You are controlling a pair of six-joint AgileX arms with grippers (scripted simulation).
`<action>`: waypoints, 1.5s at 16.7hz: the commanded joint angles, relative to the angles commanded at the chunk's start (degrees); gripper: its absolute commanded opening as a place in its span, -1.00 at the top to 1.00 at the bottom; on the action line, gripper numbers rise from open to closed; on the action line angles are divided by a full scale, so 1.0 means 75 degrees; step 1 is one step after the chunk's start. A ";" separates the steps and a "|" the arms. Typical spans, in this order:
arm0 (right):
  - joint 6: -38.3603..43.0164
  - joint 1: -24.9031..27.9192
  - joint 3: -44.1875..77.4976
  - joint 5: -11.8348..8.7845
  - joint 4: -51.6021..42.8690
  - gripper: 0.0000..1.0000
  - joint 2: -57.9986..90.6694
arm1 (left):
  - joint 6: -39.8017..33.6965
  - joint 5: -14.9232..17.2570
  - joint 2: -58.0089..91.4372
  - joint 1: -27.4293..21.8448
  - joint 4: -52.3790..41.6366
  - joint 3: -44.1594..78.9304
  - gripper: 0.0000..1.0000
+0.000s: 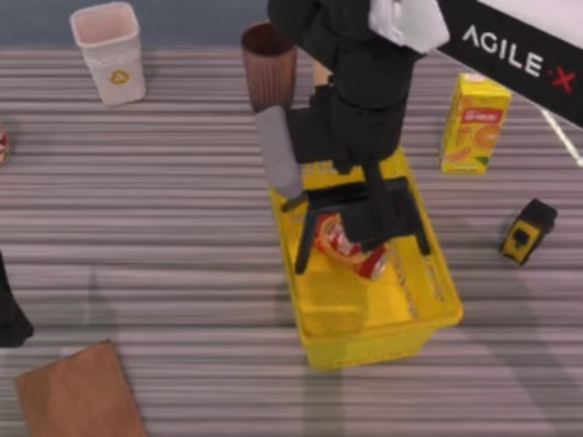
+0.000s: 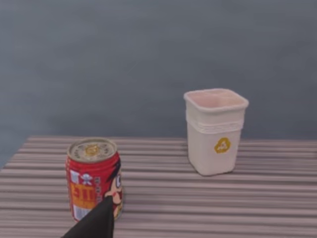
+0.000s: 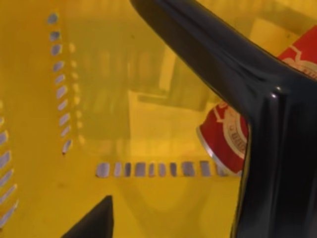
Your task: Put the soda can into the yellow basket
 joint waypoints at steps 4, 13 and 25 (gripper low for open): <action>-0.0014 0.0037 -0.0402 0.0000 0.0362 -1.00 -0.0028 | 0.0000 0.0000 0.0000 0.0000 0.0000 0.0000 -1.00; -0.0004 0.0045 -0.0694 -0.0001 0.0632 -0.55 -0.0050 | 0.0000 0.0000 0.0000 0.0000 0.0000 0.0000 -1.00; -0.0004 0.0045 -0.0694 -0.0001 0.0632 1.00 -0.0050 | 0.0000 0.0000 0.0000 0.0000 0.0000 0.0000 -1.00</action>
